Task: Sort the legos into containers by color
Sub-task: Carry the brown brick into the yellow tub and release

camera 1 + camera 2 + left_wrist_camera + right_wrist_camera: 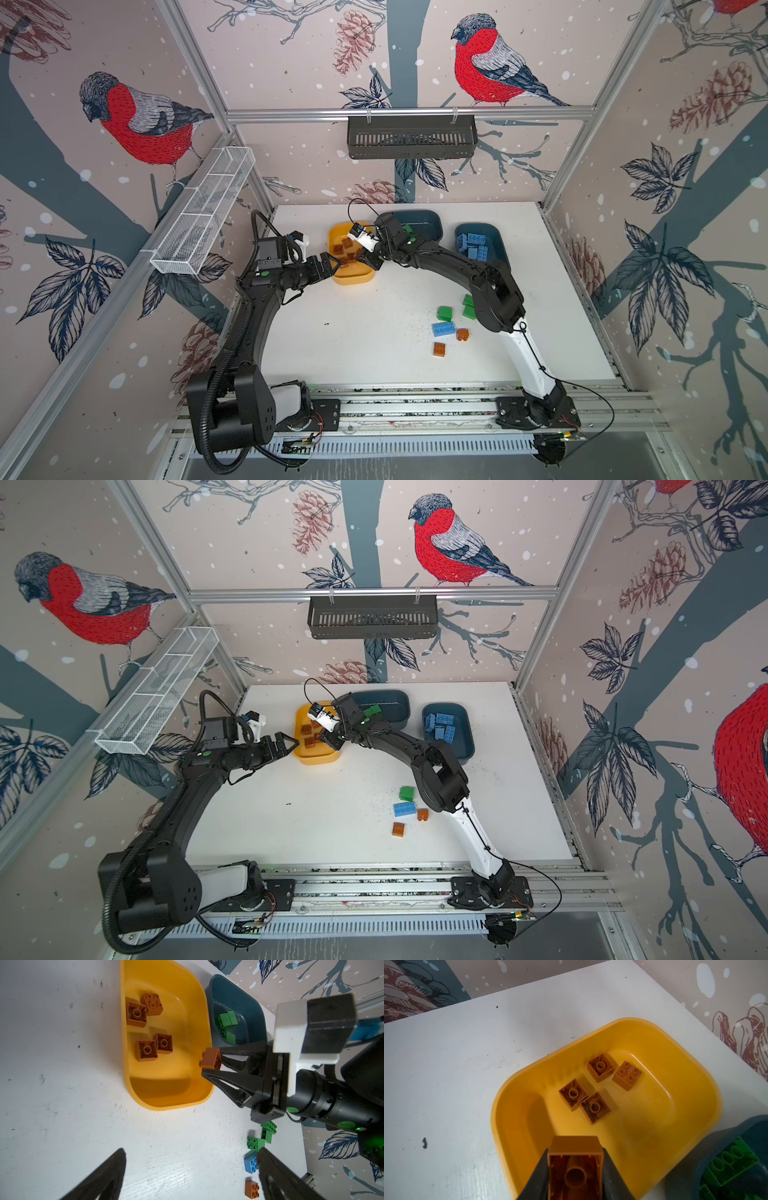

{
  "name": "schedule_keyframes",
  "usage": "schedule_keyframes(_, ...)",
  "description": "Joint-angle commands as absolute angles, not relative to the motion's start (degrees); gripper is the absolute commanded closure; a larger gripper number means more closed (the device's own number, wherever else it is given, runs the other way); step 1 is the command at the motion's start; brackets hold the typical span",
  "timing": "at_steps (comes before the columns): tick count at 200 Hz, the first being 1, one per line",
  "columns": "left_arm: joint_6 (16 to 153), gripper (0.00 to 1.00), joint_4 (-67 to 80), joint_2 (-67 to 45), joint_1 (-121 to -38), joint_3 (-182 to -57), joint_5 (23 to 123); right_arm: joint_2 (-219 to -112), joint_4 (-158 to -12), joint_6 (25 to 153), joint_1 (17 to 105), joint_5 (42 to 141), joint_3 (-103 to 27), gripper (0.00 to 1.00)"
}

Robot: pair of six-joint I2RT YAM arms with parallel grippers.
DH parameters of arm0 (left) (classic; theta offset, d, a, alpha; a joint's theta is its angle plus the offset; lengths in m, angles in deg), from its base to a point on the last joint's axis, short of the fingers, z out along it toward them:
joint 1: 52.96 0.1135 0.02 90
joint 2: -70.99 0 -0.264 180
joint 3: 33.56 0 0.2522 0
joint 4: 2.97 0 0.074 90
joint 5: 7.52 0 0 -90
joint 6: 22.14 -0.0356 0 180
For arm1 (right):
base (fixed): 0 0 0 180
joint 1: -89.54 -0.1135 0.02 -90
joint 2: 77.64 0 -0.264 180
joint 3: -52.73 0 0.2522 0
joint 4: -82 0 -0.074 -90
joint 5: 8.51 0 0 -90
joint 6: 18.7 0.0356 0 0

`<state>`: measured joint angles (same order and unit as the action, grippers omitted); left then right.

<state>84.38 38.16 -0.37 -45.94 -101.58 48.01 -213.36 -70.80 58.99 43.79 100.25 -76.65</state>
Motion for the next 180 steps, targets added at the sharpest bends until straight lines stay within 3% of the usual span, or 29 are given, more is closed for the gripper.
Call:
schedule_keyframes(1, 83.16, 0.03, 39.19, -0.12, -45.73, -101.22, 48.06, -214.98, -71.34, 58.93, 43.6, 102.71, -78.4, 0.7)
schedule_keyframes(27, 83.37, 0.03, 38.7, -0.46, -45.69, -100.93, 47.36, -216.7, -71.06, 59.94, 43.07, 108.01, -78.88, 0.67)
schedule_keyframes(61, 83.16, 0.03, 38.47, -1.25, -45.67, -100.88, 45.96, -218.59, -70.67, 60.49, 42.17, 108.04, -80.57, 0.6)
schedule_keyframes(91, 83.08, 0.03, 38.38, -1.56, -45.71, -100.49, 45.45, -218.87, -69.62, 60.82, 42.5, 108.15, -81.61, 0.41)
schedule_keyframes(108, 83.06, 0.03, 38.3, -1.51, -45.67, -100.19, 45.35, -217.39, -68.29, 60.76, 43.24, 109.05, -81.18, 0.36)
schedule_keyframes(134, 83.31, 0.03, 37.84, -1.39, -45.71, -99.93, 44.31, -211.69, -66.18, 61.0, 44.99, 109.34, -76.76, 0.33)
schedule_keyframes(180, 84.5, 0.03, 35.83, -1.28, -45.7, -98.85, 41.43, -193.38, -65.86, 63.01, 48.24, 106.67, -54.65, 0.25)
